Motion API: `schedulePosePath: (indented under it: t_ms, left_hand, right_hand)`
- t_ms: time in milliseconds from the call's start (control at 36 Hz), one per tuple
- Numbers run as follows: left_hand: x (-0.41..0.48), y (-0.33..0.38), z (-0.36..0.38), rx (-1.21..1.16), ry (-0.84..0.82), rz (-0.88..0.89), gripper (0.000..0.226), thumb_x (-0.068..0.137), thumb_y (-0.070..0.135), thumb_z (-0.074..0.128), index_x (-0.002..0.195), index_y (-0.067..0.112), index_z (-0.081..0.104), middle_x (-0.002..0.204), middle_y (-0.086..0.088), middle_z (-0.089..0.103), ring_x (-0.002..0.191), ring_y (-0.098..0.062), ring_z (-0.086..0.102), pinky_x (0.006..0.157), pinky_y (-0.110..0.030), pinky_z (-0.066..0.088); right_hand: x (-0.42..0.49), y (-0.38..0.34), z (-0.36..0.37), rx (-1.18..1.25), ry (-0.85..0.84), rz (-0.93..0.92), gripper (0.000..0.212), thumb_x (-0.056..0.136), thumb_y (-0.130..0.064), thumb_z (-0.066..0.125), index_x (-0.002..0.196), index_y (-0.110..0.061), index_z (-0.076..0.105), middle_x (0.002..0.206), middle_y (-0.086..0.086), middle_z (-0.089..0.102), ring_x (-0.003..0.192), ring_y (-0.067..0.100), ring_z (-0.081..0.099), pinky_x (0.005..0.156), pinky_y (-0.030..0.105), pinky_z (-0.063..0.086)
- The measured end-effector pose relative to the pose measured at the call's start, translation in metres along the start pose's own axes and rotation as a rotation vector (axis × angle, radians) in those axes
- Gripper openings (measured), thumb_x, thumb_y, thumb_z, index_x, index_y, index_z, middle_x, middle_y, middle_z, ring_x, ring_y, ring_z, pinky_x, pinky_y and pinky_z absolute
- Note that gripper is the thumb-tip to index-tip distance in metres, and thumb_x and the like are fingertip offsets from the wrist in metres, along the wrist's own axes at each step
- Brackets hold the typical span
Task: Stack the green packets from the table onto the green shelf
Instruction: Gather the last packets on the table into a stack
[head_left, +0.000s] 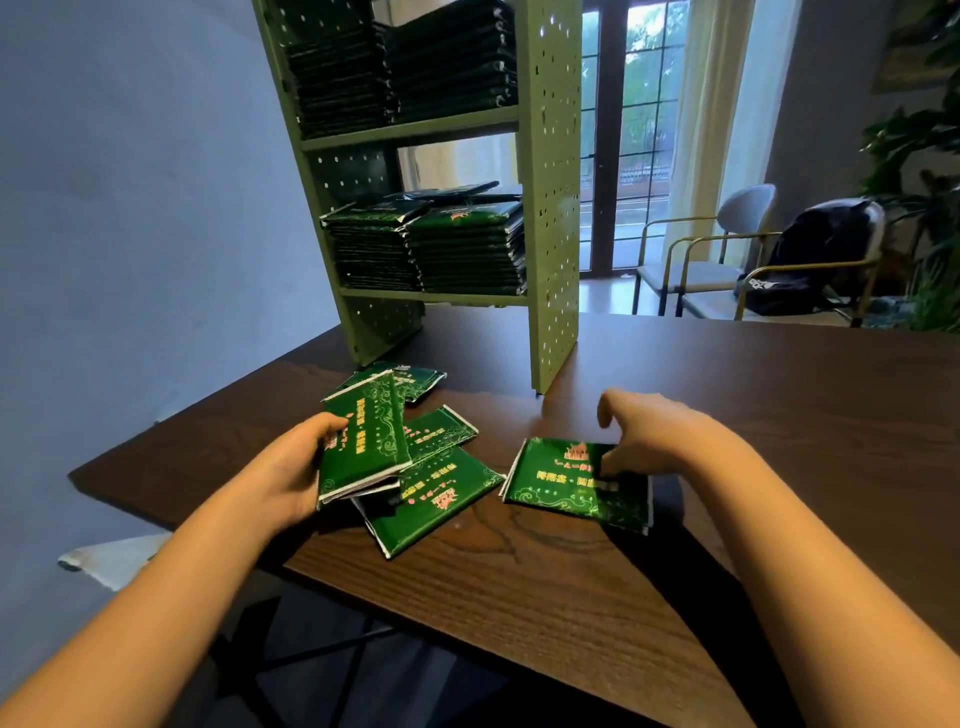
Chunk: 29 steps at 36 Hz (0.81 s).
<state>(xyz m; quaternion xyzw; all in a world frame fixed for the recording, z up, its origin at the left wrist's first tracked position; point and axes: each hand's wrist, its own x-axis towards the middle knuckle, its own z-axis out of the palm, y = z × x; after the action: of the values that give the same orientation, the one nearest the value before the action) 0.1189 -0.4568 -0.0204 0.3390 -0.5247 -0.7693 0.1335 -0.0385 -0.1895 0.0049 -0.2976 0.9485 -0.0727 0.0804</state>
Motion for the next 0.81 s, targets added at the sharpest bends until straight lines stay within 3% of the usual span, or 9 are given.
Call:
schedulePosePath:
  t_ms: [111,222,278,361,444,472,611,722,806]
  left_hand:
    - [-0.002,-0.005,-0.010,-0.070,0.017,-0.012,0.024,0.099,0.022,0.045,0.104,0.003,0.060,0.072,-0.013,0.073,0.057,-0.022,0.071,0.048,-0.035,0.059]
    - [-0.007,-0.010,-0.014,-0.084,0.008,-0.008,0.023,0.098,0.019,0.051,0.102,-0.001,0.061,0.071,-0.018,0.072,0.055,-0.026,0.071,0.046,-0.039,0.058]
    - [-0.010,-0.010,-0.014,-0.069,0.005,0.007,0.022,0.098,0.016,0.051,0.103,-0.004,0.060,0.072,-0.020,0.072,0.055,-0.026,0.071,0.047,-0.039,0.059]
    - [-0.015,-0.008,-0.010,-0.007,-0.022,0.005,0.021,0.098,0.013,0.050,0.097,-0.005,0.061,0.068,-0.019,0.071,0.052,-0.025,0.070,0.042,-0.036,0.056]
    - [-0.020,-0.005,-0.006,0.076,-0.037,-0.001,0.018,0.096,0.012,0.050,0.092,-0.002,0.061,0.065,-0.017,0.070,0.049,-0.023,0.069,0.042,-0.033,0.056]
    - [-0.021,-0.004,-0.004,0.105,-0.048,-0.001,0.017,0.095,0.011,0.050,0.093,-0.002,0.061,0.065,-0.017,0.070,0.049,-0.023,0.069,0.043,-0.033,0.057]
    - [-0.021,-0.005,0.008,0.254,-0.075,-0.002,0.014,0.093,0.005,0.044,0.093,0.001,0.057,0.066,-0.016,0.065,0.047,-0.021,0.065,0.047,-0.027,0.056]
    - [-0.021,-0.009,0.015,0.310,-0.168,0.031,0.024,0.088,0.007,0.046,0.108,0.009,0.059,0.087,-0.018,0.060,0.063,-0.024,0.063,0.063,-0.030,0.056]
    - [-0.028,-0.013,0.025,0.320,-0.244,-0.014,0.021,0.095,0.015,0.045,0.098,0.012,0.065,0.085,-0.013,0.066,0.066,-0.021,0.064,0.064,-0.027,0.056]
  right_hand:
    - [0.003,-0.004,-0.001,0.304,0.220,-0.030,0.044,0.084,-0.019,0.065,0.125,-0.022,0.048,0.122,0.009,0.059,0.106,0.028,0.056,0.088,0.041,0.048]
    - [0.006,-0.010,0.000,0.692,0.448,-0.145,0.034,0.086,-0.011,0.065,0.119,-0.018,0.057,0.107,0.009,0.058,0.095,0.024,0.054,0.078,0.035,0.042]
    - [0.008,-0.014,0.004,0.874,0.518,-0.175,0.031,0.086,-0.010,0.066,0.114,-0.018,0.059,0.107,0.011,0.058,0.099,0.028,0.056,0.085,0.039,0.047]
    - [0.009,-0.022,0.012,1.204,0.521,-0.189,0.028,0.087,-0.004,0.064,0.111,-0.018,0.060,0.106,0.017,0.062,0.098,0.030,0.061,0.085,0.034,0.053]
    - [0.006,-0.035,0.015,1.584,0.411,-0.202,0.029,0.088,0.001,0.060,0.110,-0.018,0.060,0.085,0.011,0.065,0.071,0.022,0.062,0.065,0.029,0.054]
    - [0.006,-0.038,0.016,1.650,0.379,-0.214,0.029,0.086,0.000,0.062,0.106,-0.020,0.060,0.085,0.012,0.065,0.069,0.022,0.061,0.065,0.031,0.053]
    - [0.002,-0.051,0.022,1.704,0.223,-0.305,0.029,0.089,0.001,0.057,0.108,-0.020,0.059,0.083,0.012,0.062,0.068,0.023,0.057,0.067,0.033,0.048]
    - [-0.006,-0.060,0.026,1.466,0.186,-0.427,0.035,0.087,0.003,0.060,0.116,-0.017,0.057,0.070,0.001,0.065,0.065,0.013,0.062,0.064,0.025,0.052]
    - [-0.009,-0.066,0.030,1.302,0.179,-0.512,0.037,0.086,0.002,0.063,0.111,-0.024,0.058,0.077,0.009,0.064,0.071,0.017,0.061,0.070,0.029,0.051]
